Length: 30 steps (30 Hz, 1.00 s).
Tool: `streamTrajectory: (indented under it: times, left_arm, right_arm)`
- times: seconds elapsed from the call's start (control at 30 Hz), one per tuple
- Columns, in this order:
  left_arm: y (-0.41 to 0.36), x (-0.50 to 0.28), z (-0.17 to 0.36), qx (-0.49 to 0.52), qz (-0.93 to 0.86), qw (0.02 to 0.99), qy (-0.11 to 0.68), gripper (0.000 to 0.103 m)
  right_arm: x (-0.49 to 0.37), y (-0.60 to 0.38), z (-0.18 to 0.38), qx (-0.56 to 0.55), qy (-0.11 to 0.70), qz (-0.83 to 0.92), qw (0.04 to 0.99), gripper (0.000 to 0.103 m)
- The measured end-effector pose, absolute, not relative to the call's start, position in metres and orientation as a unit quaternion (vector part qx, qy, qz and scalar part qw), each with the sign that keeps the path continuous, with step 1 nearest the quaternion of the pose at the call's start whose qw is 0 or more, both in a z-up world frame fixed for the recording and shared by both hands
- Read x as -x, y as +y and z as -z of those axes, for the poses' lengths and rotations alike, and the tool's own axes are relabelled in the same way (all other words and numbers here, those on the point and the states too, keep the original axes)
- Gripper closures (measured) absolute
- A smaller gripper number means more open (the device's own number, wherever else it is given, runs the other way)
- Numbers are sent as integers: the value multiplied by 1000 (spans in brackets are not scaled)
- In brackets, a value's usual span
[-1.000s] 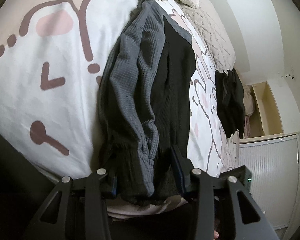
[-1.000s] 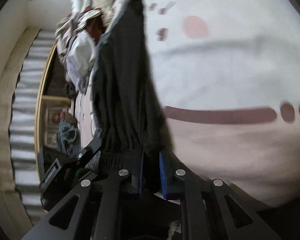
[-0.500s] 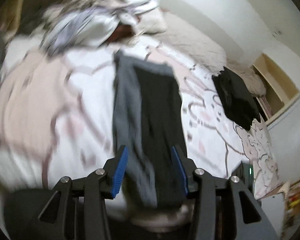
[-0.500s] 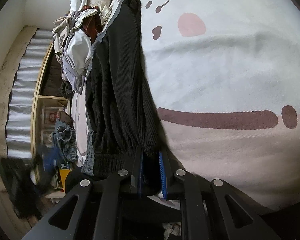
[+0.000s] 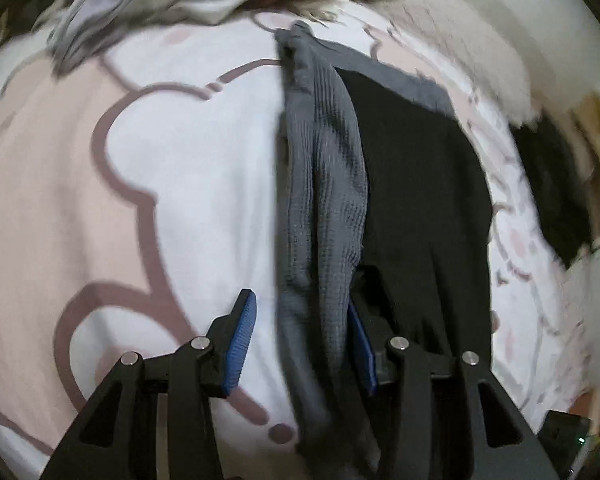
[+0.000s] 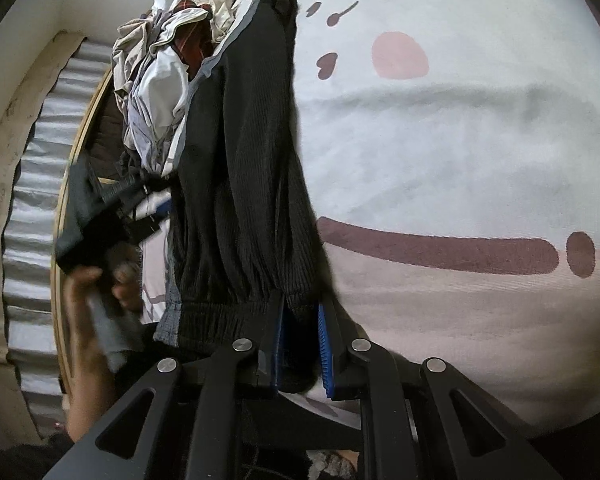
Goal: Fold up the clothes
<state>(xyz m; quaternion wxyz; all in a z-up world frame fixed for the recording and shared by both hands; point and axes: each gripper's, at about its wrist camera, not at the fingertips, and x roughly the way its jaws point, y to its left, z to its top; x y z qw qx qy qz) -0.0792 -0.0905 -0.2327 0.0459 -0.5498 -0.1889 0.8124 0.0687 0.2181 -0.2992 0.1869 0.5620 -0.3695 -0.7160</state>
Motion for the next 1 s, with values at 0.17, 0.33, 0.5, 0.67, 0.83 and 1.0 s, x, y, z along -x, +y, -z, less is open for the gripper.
streamTrajectory:
  times: [0.17,0.33,0.5,0.67,0.83,1.0]
  left_arm:
    - [-96,64,208,510,-827,55,-231,58]
    - [-73,40,164,465,-859,103,-185,58]
    - [-47,14,151,463,-847,170,-196,58]
    - [-19,0,181,512,-813,192,-200,58]
    - [-28,2,223,556,-786,147,-225,58]
    - [-42,5,233,559,-764,147,-286,58]
  right_arm:
    - [-70,220,299,-558,-382,712,189,88]
    - [-77,231,289,-515,-453,699,202,65]
    - [-82,240,278,-488,-468,708,203,11]
    - [-77,234,289,-506,-462,696,213,16]
    - [-60,213,287,-528,-393,708,256,22]
    - [-47,190,284,-548,-304,716,308,34]
